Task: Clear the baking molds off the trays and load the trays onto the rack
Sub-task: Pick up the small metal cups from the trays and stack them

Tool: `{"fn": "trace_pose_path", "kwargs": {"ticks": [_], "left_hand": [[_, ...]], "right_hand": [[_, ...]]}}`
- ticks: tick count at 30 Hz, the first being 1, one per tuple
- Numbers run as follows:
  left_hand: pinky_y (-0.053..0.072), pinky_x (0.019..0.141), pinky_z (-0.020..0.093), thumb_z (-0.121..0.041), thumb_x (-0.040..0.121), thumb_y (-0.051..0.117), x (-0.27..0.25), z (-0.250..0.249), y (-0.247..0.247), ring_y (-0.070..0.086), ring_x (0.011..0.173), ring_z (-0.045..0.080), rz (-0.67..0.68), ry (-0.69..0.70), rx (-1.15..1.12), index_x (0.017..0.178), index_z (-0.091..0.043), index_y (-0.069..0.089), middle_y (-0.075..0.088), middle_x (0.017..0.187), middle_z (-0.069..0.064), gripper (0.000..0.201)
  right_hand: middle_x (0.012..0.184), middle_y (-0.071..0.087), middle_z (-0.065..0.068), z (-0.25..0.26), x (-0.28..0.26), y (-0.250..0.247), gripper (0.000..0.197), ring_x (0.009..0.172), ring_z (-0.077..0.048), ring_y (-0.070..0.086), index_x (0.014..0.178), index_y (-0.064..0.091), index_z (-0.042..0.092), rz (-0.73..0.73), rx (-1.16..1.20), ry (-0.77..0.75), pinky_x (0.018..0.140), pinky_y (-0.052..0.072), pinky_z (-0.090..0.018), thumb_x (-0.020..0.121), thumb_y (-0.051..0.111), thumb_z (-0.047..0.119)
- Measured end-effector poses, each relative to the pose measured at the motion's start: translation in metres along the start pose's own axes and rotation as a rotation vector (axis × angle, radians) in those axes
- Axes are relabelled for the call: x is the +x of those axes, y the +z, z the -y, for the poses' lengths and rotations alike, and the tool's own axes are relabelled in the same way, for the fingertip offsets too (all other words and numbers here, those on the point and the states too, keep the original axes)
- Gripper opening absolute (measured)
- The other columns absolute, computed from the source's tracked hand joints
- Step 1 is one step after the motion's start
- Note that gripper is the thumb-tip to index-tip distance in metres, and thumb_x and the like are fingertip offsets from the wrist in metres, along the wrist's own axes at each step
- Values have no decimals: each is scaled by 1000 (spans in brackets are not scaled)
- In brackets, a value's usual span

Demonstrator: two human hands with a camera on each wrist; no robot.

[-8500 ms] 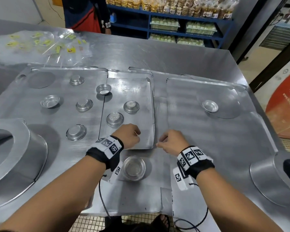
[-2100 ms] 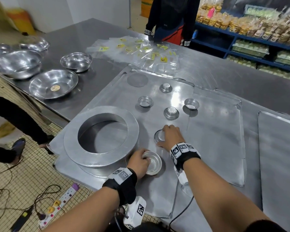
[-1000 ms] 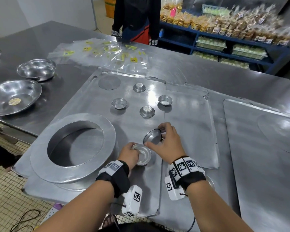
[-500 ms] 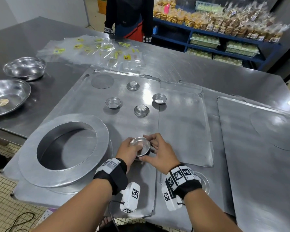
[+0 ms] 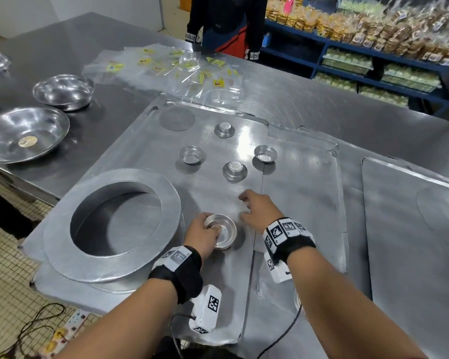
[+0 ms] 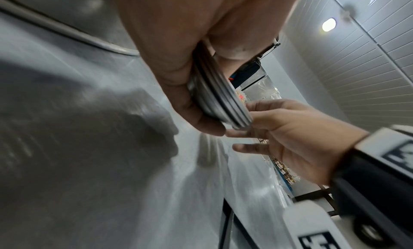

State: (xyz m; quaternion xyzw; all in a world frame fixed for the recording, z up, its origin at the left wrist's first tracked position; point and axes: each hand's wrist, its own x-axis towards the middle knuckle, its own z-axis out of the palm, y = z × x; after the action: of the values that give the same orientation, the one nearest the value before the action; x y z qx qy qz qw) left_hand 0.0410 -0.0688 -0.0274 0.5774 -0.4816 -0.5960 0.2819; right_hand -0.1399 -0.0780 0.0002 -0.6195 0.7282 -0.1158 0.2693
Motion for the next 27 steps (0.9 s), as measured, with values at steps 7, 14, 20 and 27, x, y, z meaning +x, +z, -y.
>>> {"fn": "trace_pose_path", "kwargs": {"ticks": [7, 14, 20, 27], "left_hand": [[53, 80, 37, -15, 73, 60, 4, 5, -1, 62, 78, 23, -21, -3, 57, 102, -14, 63, 67, 84, 4, 30], [50, 79, 30, 1, 88, 58, 11, 7, -1, 61, 81, 19, -83, 10, 70, 107, -10, 62, 65, 86, 4, 22], [53, 83, 39, -4, 85, 59, 12, 9, -1, 60, 79, 21, -107, -3, 40, 96, -21, 60, 65, 80, 0, 21], [54, 84, 44, -12, 76, 58, 7, 13, -1, 63, 80, 24, -91, -13, 18, 97, -18, 63, 67, 83, 4, 22]], "right_hand": [[128, 49, -14, 4, 69, -4, 55, 126, -35, 39, 137, 44, 8, -73, -244, 73, 100, 42, -41, 87, 60, 26], [138, 40, -18, 3, 117, -6, 72, 130, -39, 32, 137, 39, 8, -79, -307, 180, 102, 37, -45, 84, 61, 52], [135, 44, -17, 7, 134, -9, 71, 132, -36, 32, 131, 46, 11, -63, -403, 195, 103, 35, -45, 80, 66, 57], [114, 58, -17, 13, 118, -11, 67, 109, -33, 54, 116, 51, 2, -160, -236, 97, 79, 43, -32, 74, 77, 47]]}}
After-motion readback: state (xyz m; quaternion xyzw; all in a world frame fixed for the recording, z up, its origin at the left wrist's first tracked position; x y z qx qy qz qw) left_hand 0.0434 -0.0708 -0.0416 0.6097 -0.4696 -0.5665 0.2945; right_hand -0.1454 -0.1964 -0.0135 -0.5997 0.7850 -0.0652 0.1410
